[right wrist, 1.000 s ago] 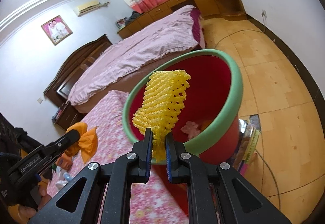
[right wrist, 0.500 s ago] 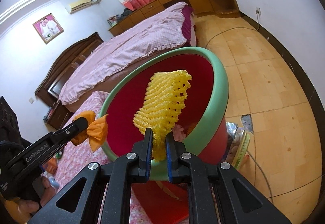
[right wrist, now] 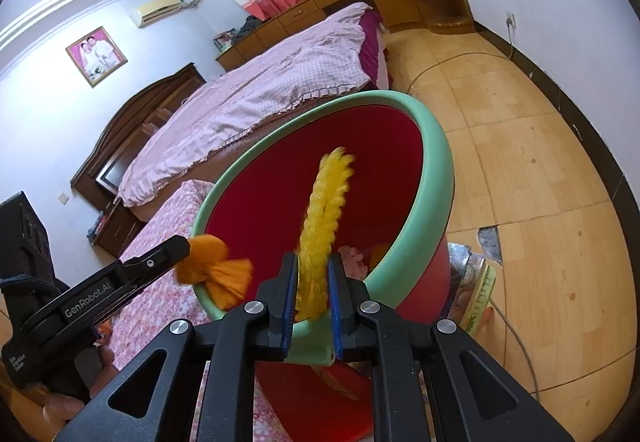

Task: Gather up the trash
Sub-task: 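Carry both items over the red bucket and open both tools to drop them, then move both open tools back toward the white cloth on the bed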

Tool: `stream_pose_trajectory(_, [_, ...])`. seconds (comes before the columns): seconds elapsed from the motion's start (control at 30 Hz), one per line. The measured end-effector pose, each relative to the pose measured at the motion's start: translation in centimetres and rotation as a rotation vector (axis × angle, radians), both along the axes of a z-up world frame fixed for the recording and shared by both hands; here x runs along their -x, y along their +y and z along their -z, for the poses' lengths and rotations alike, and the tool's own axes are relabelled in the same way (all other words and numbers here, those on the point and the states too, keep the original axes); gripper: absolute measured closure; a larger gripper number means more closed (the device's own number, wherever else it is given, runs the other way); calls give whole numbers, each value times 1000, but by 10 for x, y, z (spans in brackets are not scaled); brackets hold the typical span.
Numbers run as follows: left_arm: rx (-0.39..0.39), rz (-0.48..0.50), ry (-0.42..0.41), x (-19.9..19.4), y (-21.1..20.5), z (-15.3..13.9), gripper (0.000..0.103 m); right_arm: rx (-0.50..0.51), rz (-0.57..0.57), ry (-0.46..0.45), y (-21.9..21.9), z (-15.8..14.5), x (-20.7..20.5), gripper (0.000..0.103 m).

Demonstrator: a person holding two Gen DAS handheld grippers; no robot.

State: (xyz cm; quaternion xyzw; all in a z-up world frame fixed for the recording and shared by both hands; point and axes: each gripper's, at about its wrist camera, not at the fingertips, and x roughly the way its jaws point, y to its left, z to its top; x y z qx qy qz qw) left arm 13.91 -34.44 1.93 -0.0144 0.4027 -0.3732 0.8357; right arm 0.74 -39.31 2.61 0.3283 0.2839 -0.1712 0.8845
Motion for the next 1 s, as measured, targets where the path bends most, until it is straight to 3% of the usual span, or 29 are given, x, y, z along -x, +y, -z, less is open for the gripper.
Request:
stream_pose_trajectory(0.47, [11, -29, 5, 12, 26, -19, 62, 14, -17, -24, 12, -14, 4, 81])
stream_pose_trajectory(0.63, [9, -59, -2, 15, 43, -27, 62, 24, -35, -41, 23, -21, 7, 64])
stream_pose_trajectory(1.0, [-16, -143, -24, 30, 97, -42, 57, 50, -80, -70, 54, -40, 14, 56])
